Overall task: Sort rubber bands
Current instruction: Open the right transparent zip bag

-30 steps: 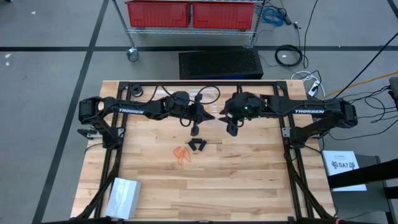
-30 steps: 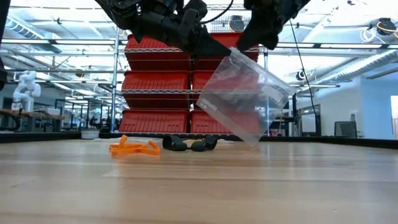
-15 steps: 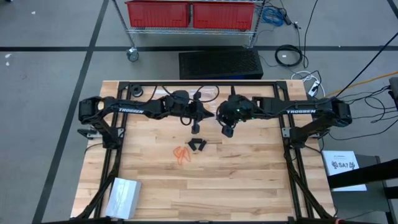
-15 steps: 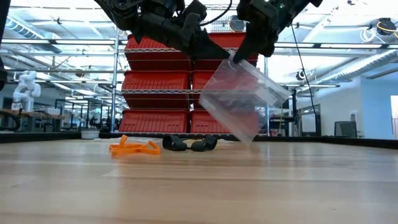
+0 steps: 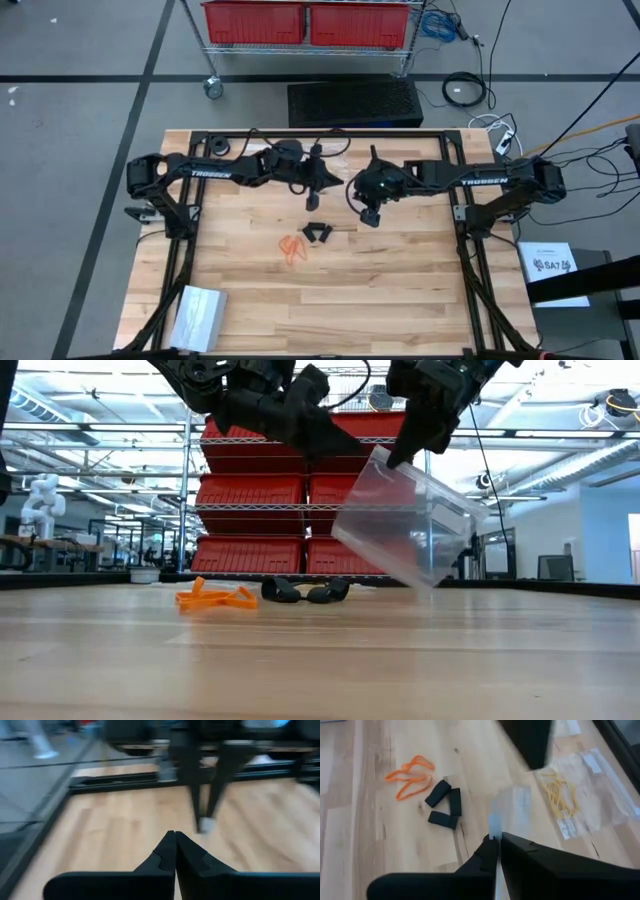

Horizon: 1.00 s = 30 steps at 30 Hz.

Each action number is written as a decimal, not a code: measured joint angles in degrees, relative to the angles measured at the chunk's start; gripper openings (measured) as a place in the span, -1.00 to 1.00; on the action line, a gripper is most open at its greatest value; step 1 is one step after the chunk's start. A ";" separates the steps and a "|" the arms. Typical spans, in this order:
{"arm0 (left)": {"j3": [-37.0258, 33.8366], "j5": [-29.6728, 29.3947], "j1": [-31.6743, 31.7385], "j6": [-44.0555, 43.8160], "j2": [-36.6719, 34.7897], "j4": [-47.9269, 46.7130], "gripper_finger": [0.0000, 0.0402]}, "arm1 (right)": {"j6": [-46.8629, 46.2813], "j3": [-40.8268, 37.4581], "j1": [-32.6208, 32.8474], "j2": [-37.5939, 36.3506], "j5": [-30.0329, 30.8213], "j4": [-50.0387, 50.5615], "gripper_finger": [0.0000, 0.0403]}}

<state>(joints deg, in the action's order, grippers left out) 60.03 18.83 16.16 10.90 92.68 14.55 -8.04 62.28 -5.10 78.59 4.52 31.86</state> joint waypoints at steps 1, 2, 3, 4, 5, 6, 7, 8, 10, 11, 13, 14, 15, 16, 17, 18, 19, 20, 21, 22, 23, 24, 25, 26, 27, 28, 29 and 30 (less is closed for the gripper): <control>0.00 2.79 0.00 -0.08 0.00 -0.35 -0.96 | 0.31 0.00 0.00 0.00 0.05 -0.26 -1.00; 0.00 5.38 -0.02 -0.05 0.00 -0.80 -0.92 | 0.60 0.00 0.02 0.00 0.02 -0.37 -1.00; 0.00 7.67 -0.20 -0.07 0.00 -1.11 -0.87 | 1.09 0.00 0.02 0.00 0.04 -0.35 -1.00; 0.00 9.12 -0.39 -0.10 0.00 -1.48 -0.82 | 1.40 0.00 0.00 0.00 0.06 -0.35 -1.00; 0.00 9.66 -0.58 -0.28 0.00 -1.91 -0.76 | 1.51 0.00 0.00 0.00 0.06 -0.35 -1.00; 0.00 9.74 -0.66 -0.65 0.00 -2.03 -0.70 | 1.56 0.00 0.00 0.00 0.04 -0.35 -1.00; 0.00 9.72 -0.71 -1.33 0.00 -1.98 -0.63 | 1.59 0.00 0.00 0.00 0.02 -0.35 -1.00; 0.00 9.72 -0.78 -1.52 0.00 -1.94 -0.56 | 1.61 0.00 0.00 0.00 0.02 -0.35 -1.00; 0.00 9.07 -0.75 -1.60 0.00 -1.91 -0.43 | 1.62 0.00 0.04 0.00 -0.02 -0.39 -1.00; 0.00 8.02 -0.89 -1.60 0.00 -1.81 -0.37 | 1.64 0.00 0.16 0.00 -0.04 -0.41 -1.00; 0.00 6.38 -1.29 -1.60 0.00 -1.60 -0.27 | 2.08 0.00 0.41 0.00 -0.09 -0.78 -1.00; 0.00 5.73 -1.51 -1.60 0.00 -1.60 -0.23 | 2.28 0.00 0.65 0.00 -0.16 -0.90 -1.00; 0.00 5.17 -1.75 -1.60 0.00 -1.62 -0.20 | 2.46 0.00 0.82 0.00 -0.17 -0.90 -1.00; 0.00 4.97 -2.02 -1.58 0.00 -1.62 -0.18 | 2.63 0.00 0.85 0.00 -0.16 -0.96 -1.00; 0.00 4.93 -2.18 -1.58 0.00 -1.62 -0.17 | 2.70 0.00 0.87 0.00 -0.21 -1.26 -1.00; 0.00 4.85 -2.38 -1.58 0.00 -1.60 -0.17 | 2.72 0.00 0.87 0.00 -0.33 -1.49 -1.00; 0.00 4.64 -2.45 -1.58 0.00 -1.57 -0.17 | 2.72 0.00 0.87 0.00 -0.31 -1.50 -1.00; 0.00 4.63 -2.50 -1.56 0.00 -1.55 -0.17 | 2.72 0.00 0.83 0.00 -0.31 -1.53 -1.00; 0.00 4.63 -2.51 -1.58 0.00 -1.54 -0.18 | 2.72 0.00 0.83 0.00 -0.30 -1.69 -1.00; 0.00 4.61 -2.49 -1.58 0.00 -1.48 -0.20 | 2.72 0.00 0.83 0.00 -0.29 -1.82 -1.00; 0.00 4.56 -2.48 -1.58 0.00 -1.37 -0.22 | 2.72 0.00 0.83 0.00 -0.27 -1.90 -1.00; 0.00 4.47 -2.49 -1.58 0.01 -1.34 -0.24 | 2.72 0.00 0.83 0.00 -0.27 -1.98 -1.00; 0.00 4.42 -2.57 -1.57 0.27 -1.22 -0.27 | 2.72 0.00 0.83 0.00 -0.27 -1.99 -1.00; 0.00 4.31 -2.63 -1.58 0.54 -0.93 -0.30 | 2.72 0.00 0.83 0.00 -0.27 -1.99 -1.00; 0.00 4.04 -2.69 -1.60 0.63 -0.94 -0.34 | 2.74 0.00 0.83 0.00 -0.27 -2.04 -1.00; -0.02 3.82 -2.70 -1.56 0.78 -0.99 -0.38 | 2.73 0.00 0.83 0.00 -0.27 -2.10 -1.00; -0.02 3.46 -2.75 -1.53 1.17 -0.36 -0.41 | 2.74 0.00 0.83 -0.02 -0.25 -2.16 -1.00; 0.01 3.38 -2.73 -1.53 1.44 0.40 -0.45 | 2.74 0.00 0.83 -0.02 -0.25 -2.17 -1.00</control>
<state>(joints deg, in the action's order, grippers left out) 60.04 22.22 13.43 9.37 94.13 14.94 -5.30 62.28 -4.27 78.56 4.27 29.69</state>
